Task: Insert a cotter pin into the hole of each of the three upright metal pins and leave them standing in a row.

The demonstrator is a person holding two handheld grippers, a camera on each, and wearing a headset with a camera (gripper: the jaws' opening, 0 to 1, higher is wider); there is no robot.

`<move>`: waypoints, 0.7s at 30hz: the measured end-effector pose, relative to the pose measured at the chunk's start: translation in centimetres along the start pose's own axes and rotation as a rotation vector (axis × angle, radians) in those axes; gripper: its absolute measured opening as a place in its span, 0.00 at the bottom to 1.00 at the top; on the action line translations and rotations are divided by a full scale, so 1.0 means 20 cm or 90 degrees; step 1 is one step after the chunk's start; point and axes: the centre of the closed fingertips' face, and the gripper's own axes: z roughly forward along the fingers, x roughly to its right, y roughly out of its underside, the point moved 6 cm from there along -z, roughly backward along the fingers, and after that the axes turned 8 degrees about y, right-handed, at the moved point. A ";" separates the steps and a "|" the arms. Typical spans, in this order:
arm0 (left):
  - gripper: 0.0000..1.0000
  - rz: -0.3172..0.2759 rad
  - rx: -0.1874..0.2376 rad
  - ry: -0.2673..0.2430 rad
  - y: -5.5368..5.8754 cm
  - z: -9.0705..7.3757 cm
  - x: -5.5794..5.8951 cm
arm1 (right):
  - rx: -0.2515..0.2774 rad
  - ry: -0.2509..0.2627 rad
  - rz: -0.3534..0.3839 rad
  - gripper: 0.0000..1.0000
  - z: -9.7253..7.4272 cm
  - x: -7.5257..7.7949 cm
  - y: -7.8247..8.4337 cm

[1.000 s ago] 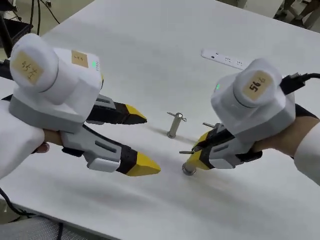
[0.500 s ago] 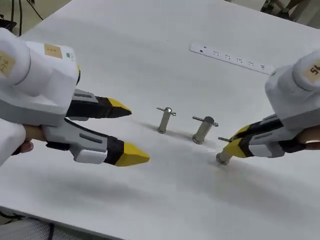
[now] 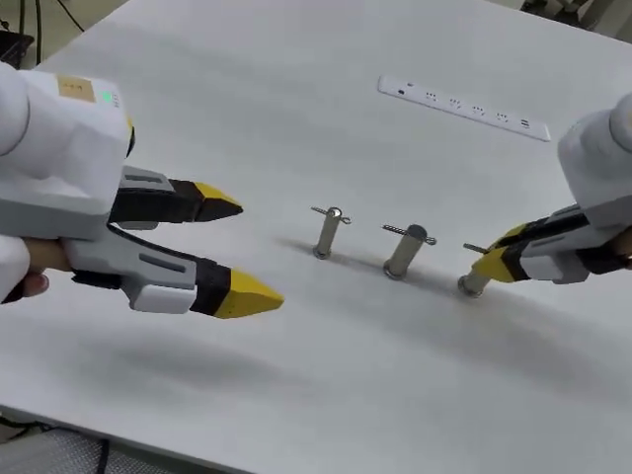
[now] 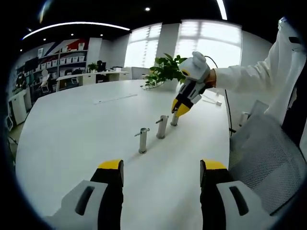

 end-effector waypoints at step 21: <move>0.62 -0.031 0.027 -0.053 0.01 -0.17 -0.02 | 0.016 -0.043 -0.043 0.09 0.04 -0.02 0.01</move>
